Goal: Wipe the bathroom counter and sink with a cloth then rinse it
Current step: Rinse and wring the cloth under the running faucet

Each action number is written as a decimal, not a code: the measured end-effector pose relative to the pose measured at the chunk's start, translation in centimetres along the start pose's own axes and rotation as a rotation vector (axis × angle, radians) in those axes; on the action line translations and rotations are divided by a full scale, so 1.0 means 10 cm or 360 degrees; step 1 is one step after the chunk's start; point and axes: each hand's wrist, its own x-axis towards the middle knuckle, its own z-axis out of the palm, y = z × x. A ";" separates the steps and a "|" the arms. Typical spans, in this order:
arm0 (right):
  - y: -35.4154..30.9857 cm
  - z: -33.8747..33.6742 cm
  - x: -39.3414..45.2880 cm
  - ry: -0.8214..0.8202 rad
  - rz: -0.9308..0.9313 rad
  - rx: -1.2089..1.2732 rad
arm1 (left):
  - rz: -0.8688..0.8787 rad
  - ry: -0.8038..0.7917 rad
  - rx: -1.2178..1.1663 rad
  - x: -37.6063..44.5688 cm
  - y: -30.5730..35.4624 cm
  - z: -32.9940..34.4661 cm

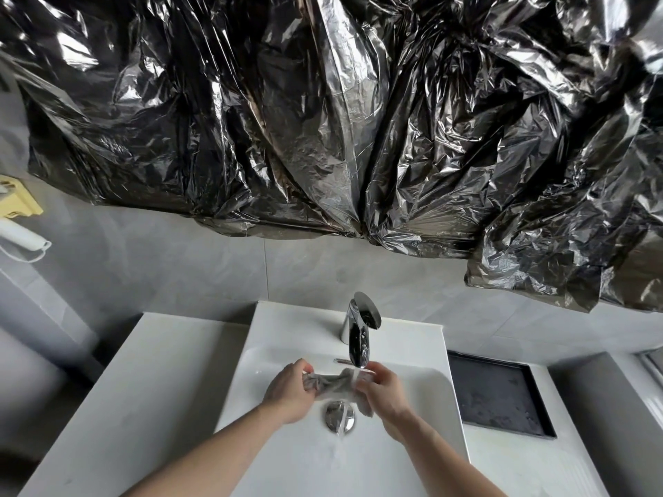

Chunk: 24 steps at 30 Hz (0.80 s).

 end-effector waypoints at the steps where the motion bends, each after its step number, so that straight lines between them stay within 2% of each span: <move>1: -0.01 0.03 0.01 -0.0054 0.0010 0.0010 | 0.0055 0.0008 0.0035 -0.02 -0.01 0.04; 5: -0.05 0.09 0.02 -0.0230 0.0052 0.0140 | 0.0248 -0.0185 -0.0185 -0.13 0.18 0.17; 7: -0.06 0.08 -0.01 -0.0240 0.0086 0.0199 | 0.0175 -0.0188 -0.0474 -0.14 0.29 0.21; 11: 0.05 -0.09 -0.03 -0.0166 0.0147 0.0330 | 0.0028 0.0053 -0.0747 -0.03 0.33 0.17; 15: 0.14 -0.23 -0.04 -0.0147 0.0199 0.0343 | -0.0058 -0.0155 -0.0843 -0.05 0.38 0.12; 20: 0.14 -0.16 -0.09 -0.0270 0.0095 -0.0129 | -0.0218 -0.0280 -0.1535 -0.16 0.63 0.02; 22: 0.15 -0.09 -0.17 -0.0347 -0.0034 -0.0486 | -0.0255 -0.0301 -0.1661 -0.19 0.68 -0.04; 24: 0.10 -0.03 -0.23 -0.0368 -0.0092 -0.0592 | -0.0301 -0.0257 -0.1719 -0.16 0.65 -0.06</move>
